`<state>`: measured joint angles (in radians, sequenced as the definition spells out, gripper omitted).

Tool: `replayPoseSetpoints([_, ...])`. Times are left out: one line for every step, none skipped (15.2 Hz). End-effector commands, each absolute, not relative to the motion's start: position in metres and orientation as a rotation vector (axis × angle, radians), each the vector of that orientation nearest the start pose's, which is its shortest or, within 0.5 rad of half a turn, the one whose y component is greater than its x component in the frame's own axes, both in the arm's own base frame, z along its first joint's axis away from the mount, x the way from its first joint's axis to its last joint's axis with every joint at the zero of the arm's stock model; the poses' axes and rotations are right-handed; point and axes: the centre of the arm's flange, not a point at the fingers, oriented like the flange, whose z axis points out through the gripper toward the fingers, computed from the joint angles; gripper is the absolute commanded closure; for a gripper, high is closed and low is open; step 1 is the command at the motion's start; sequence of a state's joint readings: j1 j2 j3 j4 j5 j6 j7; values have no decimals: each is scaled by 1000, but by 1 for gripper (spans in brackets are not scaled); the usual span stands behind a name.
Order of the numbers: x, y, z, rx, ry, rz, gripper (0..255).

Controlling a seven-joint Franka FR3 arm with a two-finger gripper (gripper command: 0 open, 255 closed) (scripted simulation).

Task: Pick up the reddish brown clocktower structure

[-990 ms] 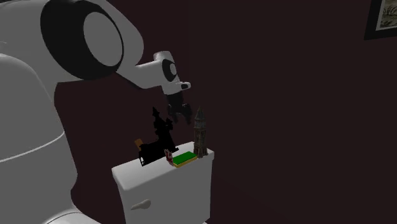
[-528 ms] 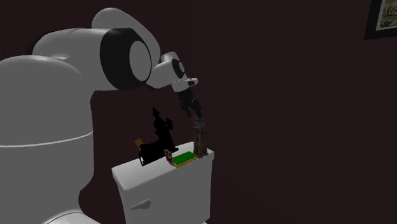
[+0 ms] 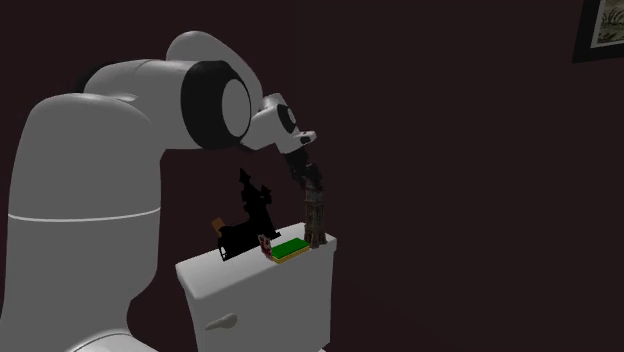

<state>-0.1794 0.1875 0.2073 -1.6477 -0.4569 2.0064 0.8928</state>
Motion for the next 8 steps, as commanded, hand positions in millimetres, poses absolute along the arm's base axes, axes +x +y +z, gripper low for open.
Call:
replayPoseSetpoints([638, -17, 516, -3155, 1176, -565, 0])
replayPoseSetpoints([637, -17, 516, -3155, 1176, -565, 0])
replayPoseSetpoints([637, -18, 515, -3155, 1176, -565, 255])
replayPoseSetpoints([637, -18, 516, -3155, 1176, -565, 255])
replayPoseSetpoints([637, -18, 516, -3155, 1176, -565, 255])
replayPoseSetpoints([637, -18, 516, -3155, 1176, -565, 255])
replayPoseSetpoints([637, -18, 516, -3155, 1176, -565, 255])
replayPoseSetpoints([637, -18, 516, -3155, 1176, -565, 255])
